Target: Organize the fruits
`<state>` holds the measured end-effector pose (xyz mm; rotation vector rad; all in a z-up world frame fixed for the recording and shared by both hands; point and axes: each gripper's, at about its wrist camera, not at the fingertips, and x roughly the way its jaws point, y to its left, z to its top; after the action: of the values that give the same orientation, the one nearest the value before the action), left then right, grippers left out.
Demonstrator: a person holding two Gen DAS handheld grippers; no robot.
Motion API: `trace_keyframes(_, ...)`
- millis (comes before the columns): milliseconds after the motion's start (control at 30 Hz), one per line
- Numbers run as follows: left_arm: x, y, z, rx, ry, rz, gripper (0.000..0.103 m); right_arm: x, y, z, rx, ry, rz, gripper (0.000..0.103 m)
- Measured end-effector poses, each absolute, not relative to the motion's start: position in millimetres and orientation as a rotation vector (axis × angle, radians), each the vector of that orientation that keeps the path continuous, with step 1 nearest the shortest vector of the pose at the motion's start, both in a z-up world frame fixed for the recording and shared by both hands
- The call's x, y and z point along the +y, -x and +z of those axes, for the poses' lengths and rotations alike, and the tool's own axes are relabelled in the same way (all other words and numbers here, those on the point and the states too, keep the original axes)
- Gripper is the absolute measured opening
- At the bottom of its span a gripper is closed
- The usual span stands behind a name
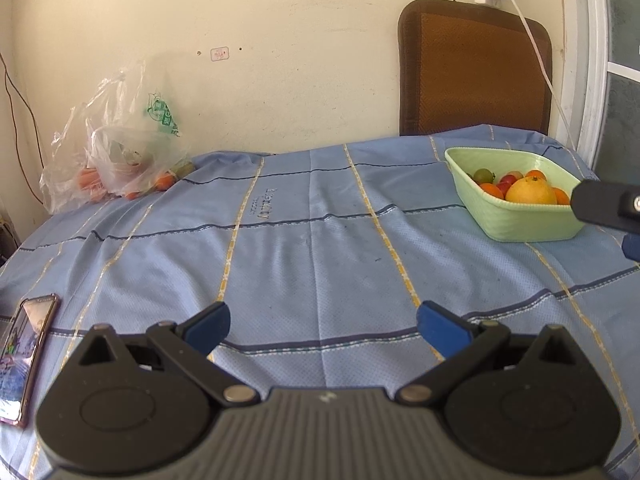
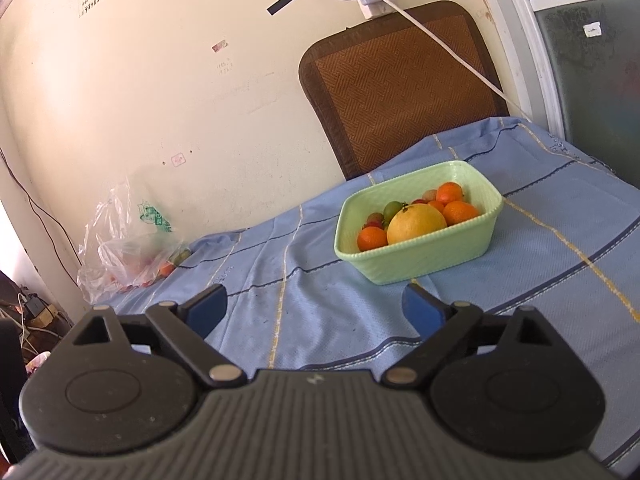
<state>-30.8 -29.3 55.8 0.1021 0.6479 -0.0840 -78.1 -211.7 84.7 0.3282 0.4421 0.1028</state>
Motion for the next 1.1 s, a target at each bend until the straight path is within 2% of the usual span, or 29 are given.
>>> trace_keyframes(1100,-41,34,48,0.756,-0.091,-0.137,0.103,-221,78,78,0.458,-0.361,0.094,0.096)
